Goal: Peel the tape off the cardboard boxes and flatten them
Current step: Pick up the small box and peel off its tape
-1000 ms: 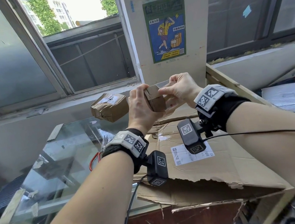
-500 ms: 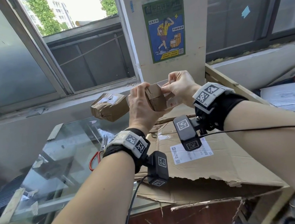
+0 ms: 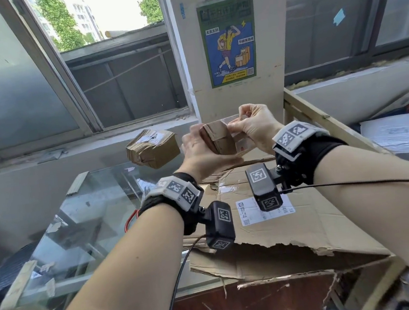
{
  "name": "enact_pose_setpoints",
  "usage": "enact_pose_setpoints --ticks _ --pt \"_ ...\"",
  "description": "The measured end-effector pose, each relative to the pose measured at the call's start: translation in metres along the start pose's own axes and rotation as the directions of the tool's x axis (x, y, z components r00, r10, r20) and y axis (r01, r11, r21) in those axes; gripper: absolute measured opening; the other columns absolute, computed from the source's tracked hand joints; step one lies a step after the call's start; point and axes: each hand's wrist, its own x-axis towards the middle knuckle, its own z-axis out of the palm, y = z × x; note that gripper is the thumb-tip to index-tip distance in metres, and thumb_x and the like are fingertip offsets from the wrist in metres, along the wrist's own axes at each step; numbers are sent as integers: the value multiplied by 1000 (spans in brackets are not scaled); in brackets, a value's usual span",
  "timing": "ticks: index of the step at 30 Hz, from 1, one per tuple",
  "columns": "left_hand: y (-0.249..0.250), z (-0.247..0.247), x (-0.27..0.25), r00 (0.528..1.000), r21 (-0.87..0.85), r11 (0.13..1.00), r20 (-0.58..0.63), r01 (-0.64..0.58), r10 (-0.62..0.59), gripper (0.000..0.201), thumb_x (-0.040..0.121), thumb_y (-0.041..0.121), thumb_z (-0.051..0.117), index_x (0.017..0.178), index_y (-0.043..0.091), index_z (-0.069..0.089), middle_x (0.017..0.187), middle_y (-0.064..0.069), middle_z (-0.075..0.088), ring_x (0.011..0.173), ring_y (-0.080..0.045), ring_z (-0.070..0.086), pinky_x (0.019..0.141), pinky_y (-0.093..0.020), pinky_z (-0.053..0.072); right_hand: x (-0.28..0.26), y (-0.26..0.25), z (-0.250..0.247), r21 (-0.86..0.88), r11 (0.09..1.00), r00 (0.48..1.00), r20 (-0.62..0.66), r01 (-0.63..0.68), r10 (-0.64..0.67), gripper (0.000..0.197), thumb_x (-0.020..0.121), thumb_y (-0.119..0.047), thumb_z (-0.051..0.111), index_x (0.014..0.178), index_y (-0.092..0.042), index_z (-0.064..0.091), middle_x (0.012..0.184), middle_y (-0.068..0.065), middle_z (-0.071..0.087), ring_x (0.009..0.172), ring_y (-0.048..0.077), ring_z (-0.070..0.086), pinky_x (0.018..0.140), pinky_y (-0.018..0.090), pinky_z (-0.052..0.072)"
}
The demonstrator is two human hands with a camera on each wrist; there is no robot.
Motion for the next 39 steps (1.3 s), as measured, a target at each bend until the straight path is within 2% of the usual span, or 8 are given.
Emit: enact_pose_setpoints --ticks 2,4,8,13,18,24,29,39 --pt "7 -3 0 955 -228 929 135 290 -265 114 51 74 76 141 30 21 133 -6 30 125 -24 37 101 -41 42 0 -3 3 -69 995 997 -26 70 -72 45 79 6 68 57 -15 35 62 9 48 58 20 49 56 31 45" --pt "14 -8 2 871 -411 769 253 490 -420 117 56 80 67 147 24 19 137 -14 40 119 -34 51 81 -48 53 -2 -5 6 -81 989 993 -11 120 -122 44 79 5 68 57 -14 35 65 10 48 62 20 45 57 31 43" --pt "20 -11 4 842 -743 421 362 519 -399 90 72 53 77 141 15 34 114 -21 62 83 -34 70 60 -48 58 -4 -3 7 -31 990 991 15 136 -135 43 79 8 67 58 -13 36 71 15 56 64 21 53 57 32 48" --pt "8 -8 12 937 -801 521 137 295 -320 103 67 39 85 142 49 17 132 -13 49 108 -33 60 80 -56 55 -9 -9 3 -50 994 994 53 99 -97 33 77 9 69 72 -12 44 76 14 63 67 26 63 57 37 56" --pt "5 -9 19 952 -762 610 27 217 -305 144 27 37 99 136 63 8 141 -6 40 117 -32 55 80 -57 55 -14 -9 2 -204 973 992 85 105 -89 38 75 9 70 98 -7 45 102 26 61 86 39 67 63 53 58" --pt "-3 -3 21 944 -762 598 56 250 -324 134 19 50 98 135 43 30 135 -7 46 114 -31 57 76 -53 57 -14 -9 5 -378 904 980 70 199 -187 29 75 -12 79 89 -8 54 90 14 66 74 29 69 58 43 59" --pt "0 -1 19 931 -770 583 40 260 -362 131 21 59 93 134 39 28 136 -9 40 115 -31 54 71 -54 58 -11 -4 5 -518 825 960 -26 227 -280 16 76 -18 79 85 -8 71 89 9 72 83 22 68 76 40 58" --pt "3 9 16 913 -754 597 11 276 -408 108 37 51 91 120 30 25 131 -8 37 116 -27 50 77 -53 57 -15 1 10 -757 600 921 5 258 -390 12 85 -19 64 87 -8 66 106 11 56 101 23 53 84 29 44"
